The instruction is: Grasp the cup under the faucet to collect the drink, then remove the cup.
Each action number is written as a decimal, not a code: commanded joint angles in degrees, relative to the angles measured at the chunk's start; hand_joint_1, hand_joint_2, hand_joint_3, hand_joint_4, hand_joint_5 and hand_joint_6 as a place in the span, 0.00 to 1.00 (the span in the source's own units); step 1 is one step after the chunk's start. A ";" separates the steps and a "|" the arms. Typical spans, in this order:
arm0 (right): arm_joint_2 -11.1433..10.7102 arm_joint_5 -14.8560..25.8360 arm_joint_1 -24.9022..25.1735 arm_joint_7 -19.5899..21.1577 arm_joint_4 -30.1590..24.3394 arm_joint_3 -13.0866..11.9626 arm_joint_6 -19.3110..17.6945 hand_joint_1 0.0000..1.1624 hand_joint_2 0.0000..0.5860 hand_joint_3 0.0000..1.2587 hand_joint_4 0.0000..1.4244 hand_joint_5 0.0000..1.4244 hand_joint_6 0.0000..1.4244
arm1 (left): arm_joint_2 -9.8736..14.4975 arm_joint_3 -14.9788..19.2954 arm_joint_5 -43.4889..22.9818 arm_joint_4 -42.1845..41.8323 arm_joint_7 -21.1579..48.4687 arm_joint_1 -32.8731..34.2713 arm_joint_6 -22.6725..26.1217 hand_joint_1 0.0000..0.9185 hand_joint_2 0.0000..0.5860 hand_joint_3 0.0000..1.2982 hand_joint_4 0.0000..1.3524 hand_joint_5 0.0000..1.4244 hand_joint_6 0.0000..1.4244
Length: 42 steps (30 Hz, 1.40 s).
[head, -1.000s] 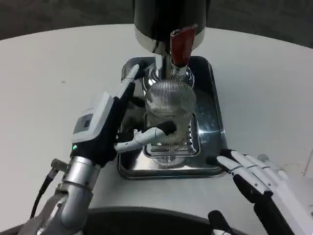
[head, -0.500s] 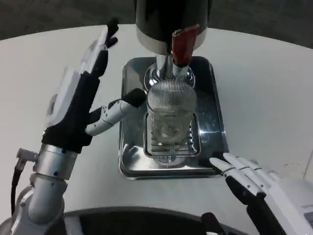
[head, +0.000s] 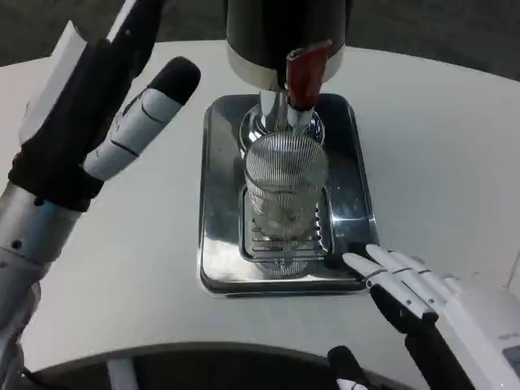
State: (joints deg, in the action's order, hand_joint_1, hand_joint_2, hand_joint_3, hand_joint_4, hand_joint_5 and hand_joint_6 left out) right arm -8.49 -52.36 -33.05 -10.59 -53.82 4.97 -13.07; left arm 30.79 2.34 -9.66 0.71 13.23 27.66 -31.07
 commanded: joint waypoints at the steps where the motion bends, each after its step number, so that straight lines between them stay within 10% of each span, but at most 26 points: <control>1: 0.28 -0.13 -0.25 -0.74 -0.85 -0.08 0.61 0.42 0.81 0.16 0.08 0.10 0.13 | 1.22 1.50 -8.68 -3.95 7.52 2.52 6.60 0.00 0.25 0.00 0.00 0.00 0.00; 7: 0.32 0.27 -0.28 -0.79 -1.10 -0.56 0.92 0.43 0.82 0.16 0.08 0.10 0.13 | 0.62 3.08 -19.35 -3.54 17.33 7.96 18.02 0.00 0.25 0.00 0.00 0.02 0.00; 22: 1.54 0.41 -1.30 -0.11 -1.44 -1.15 1.06 0.44 0.83 0.16 0.08 0.11 0.16 | -3.24 2.37 -22.31 4.97 27.82 17.21 34.43 0.00 0.19 0.00 0.00 0.03 0.01; 42: 3.02 -0.41 -1.57 -0.06 -0.81 -0.08 1.22 0.44 0.83 0.16 0.09 0.11 0.17 | -6.83 0.27 -13.84 14.30 36.12 20.82 33.41 0.00 0.18 0.00 0.00 0.05 0.01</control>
State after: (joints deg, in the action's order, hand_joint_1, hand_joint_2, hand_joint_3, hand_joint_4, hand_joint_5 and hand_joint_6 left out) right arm -5.62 -52.39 -33.82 -11.09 -54.42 4.74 -12.05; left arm 24.26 3.04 -24.27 14.59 48.03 48.93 3.13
